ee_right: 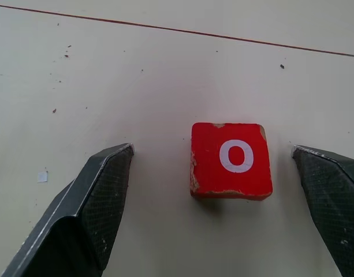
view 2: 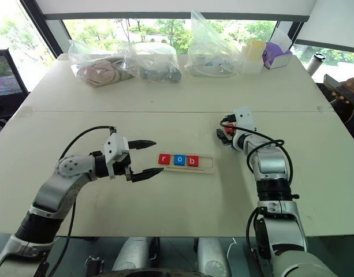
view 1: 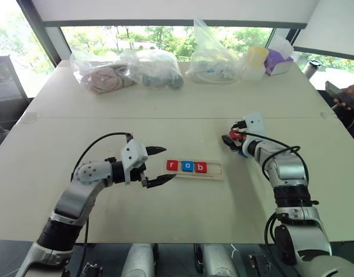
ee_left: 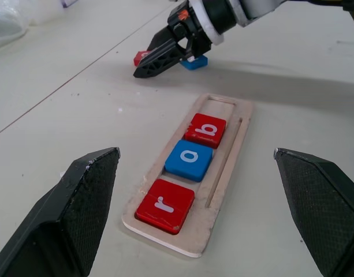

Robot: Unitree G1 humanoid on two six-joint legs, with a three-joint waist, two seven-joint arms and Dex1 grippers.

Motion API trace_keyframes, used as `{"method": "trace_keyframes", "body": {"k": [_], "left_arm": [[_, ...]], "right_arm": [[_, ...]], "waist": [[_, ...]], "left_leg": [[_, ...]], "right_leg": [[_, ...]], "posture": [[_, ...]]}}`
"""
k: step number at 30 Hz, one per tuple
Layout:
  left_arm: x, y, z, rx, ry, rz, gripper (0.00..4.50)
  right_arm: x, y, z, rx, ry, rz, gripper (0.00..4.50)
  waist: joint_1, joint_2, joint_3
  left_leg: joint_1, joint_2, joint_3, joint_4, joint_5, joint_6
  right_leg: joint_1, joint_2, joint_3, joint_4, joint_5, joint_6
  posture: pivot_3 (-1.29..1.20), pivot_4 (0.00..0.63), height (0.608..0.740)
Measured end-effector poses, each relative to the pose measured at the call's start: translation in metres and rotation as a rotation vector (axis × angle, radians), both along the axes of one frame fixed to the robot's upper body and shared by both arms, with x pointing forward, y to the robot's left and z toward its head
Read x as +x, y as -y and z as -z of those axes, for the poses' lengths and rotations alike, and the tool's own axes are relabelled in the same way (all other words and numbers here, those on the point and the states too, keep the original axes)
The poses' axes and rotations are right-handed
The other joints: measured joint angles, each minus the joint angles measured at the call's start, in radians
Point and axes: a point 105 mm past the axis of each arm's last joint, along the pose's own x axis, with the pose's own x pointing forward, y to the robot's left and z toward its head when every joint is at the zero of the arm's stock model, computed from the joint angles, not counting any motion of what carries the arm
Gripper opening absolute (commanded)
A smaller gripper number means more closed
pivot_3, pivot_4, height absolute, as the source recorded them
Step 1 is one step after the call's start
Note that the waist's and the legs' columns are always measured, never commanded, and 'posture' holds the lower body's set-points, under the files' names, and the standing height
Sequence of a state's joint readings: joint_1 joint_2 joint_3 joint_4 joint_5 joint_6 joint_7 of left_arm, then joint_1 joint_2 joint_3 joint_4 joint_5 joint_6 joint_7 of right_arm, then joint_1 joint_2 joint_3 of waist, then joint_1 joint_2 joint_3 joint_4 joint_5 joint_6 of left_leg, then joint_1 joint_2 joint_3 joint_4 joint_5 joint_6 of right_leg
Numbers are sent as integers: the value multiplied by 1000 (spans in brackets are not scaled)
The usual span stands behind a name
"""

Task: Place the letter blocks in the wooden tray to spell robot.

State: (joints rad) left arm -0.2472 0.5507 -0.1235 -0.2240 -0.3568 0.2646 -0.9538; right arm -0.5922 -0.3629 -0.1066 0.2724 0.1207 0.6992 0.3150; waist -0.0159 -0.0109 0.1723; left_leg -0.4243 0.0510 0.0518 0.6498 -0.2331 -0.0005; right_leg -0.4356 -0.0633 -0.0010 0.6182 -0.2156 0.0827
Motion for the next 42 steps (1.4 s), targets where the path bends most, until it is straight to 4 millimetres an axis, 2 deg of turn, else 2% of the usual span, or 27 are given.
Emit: {"method": "trace_keyframes", "body": {"k": [1, 4, 8, 9, 13, 15, 17, 20, 22, 25, 28, 32, 35, 42], "left_arm": [[-1, 0, -1, 0, -1, 0, 4500], [-1, 1, -2, -2, 2, -1, 4500], [-1, 1, -1, -3, -1, -9, 4500], [-1, 1, -1, -4, -1, -10, 4500], [-1, 3, -1, -11, 0, -10, 4500], [-1, 5, -2, -17, 1, -4, 4500], [0, 6, -1, -22, -1, 2, 4500], [2, 10, -1, -31, -5, 17, 4500], [3, 11, 0, -36, -5, 27, 4500], [5, 11, 6, -37, -20, 35, 4500], [6, 14, 9, -40, -28, 52, 4500], [8, 20, 10, -43, -31, 80, 4500], [9, 20, 10, -40, -25, 91, 4500], [11, 21, 9, -39, -22, 104, 4500]], "right_arm": [[1, 0, 0, -1, 3, -1, 4442], [2, 0, 0, -2, 10, -2, 3564], [3, 0, 0, -7, 11, 3, 1472], [3, 0, 0, -9, 12, 5, 1189], [0, 2, -2, -15, -3, 14, 1218], [-7, 5, -6, -35, -11, 22, 1218], [-21, 8, -19, -55, -5, 24, 1218], [-49, 9, -49, -60, 27, 36, 1218], [-73, 9, -56, -68, 15, 51, 1218], [-115, 7, -41, -60, -88, 86, 1218], [-140, 4, -30, -46, -118, 110, 1218], [-150, 3, -27, -28, -105, 150, 1218], [-155, 3, -14, 5, -144, 203, 1218], [-150, 7, -4, 17, -185, 260, 1218]], "waist": [[0, 0, 0], [0, 0, 0], [1, 0, 0], [2, 0, 0], [3, 0, 0], [5, 0, 0], [5, 0, 0], [6, 0, 0], [5, 0, 0], [5, 0, 0], [3, 0, 0], [0, 0, 0], [2, 0, 0], [2, 0, 0]], "left_leg": [[0, 0, 0, 0, 0, 0], [0, 0, 0, 0, 0, 0], [0, 0, 0, 0, 0, 0], [0, 0, 0, 0, 0, 0], [0, 0, 0, 0, 0, 0], [-1, 0, 0, 0, 0, 0], [-2, 0, 0, -1, 0, 0], [-2, 0, -1, -1, 0, 0], [-2, 0, -2, -2, 0, 0], [-2, 0, -2, -1, 0, 0], [-2, 0, -2, -1, 0, 0], [-1, 0, -2, 0, 0, 0], [-2, 0, -2, -1, 0, 0], [-2, 0, -2, -1, 0, 0]], "right_leg": [[0, 0, 0, 0, 0, 0], [0, 0, 0, 0, 0, 0], [0, 0, 0, 0, 0, 0], [0, 0, 0, 0, 0, 0], [0, 0, 0, 0, 0, 0], [0, 0, 0, 0, 0, 0], [-2, 0, 0, 0, 0, 0], [-2, 0, 0, 0, 0, 1], [-2, 0, -1, 0, -1, 0], [-2, 0, -1, 0, -1, 0], [-2, -1, -1, -1, 0, -1], [-2, -1, -1, -3, 1, -3], [-2, -1, -1, -3, 1, -3], [-2, -1, -1, -4, 1, -3]], "posture": [[0, 150, 740], [0, 150, 740], [0, 150, 740], [0, 150, 740], [0, 150, 740], [0, 150, 740], [0, 150, 740], [0, 150, 740], [0, 150, 740], [0, 150, 740], [0, 150, 740], [0, 150, 740], [0, 150, 740], [0, 150, 740]]}}
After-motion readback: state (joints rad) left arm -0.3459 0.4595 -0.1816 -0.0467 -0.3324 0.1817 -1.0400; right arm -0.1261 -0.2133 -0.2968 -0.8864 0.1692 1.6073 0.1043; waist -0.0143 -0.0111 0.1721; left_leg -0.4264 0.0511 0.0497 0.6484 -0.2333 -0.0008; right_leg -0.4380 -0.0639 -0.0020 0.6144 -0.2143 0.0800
